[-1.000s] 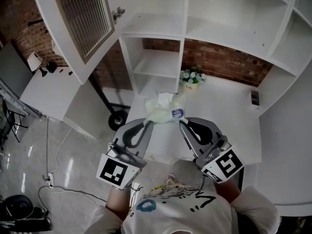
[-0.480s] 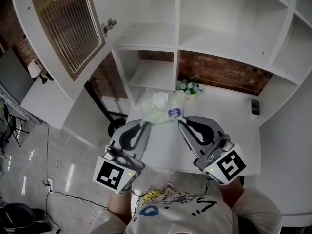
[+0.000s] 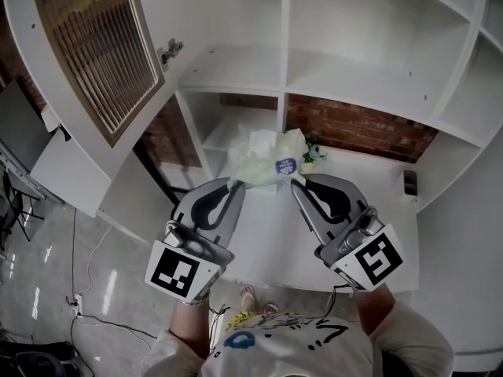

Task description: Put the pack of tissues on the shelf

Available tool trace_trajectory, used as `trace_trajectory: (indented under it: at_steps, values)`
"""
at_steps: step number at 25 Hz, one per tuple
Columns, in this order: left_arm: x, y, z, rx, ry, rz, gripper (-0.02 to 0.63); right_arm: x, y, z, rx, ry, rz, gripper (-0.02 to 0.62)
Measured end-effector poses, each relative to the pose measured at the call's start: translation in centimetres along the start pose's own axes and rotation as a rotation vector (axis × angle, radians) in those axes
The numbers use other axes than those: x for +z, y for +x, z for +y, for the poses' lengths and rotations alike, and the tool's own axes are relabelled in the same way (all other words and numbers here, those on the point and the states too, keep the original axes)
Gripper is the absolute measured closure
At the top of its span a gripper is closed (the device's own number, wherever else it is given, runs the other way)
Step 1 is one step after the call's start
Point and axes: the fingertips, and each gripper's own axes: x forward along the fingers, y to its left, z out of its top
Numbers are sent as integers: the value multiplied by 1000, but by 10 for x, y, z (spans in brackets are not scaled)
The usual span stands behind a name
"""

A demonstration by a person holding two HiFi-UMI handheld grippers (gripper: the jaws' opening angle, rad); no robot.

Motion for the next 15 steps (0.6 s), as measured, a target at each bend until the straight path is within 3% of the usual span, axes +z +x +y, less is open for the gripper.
trace_trajectory:
  at_steps: [15]
  values:
    - [38, 37, 69, -6, 77, -65, 584, 40, 60, -39, -19, -134, -63, 561]
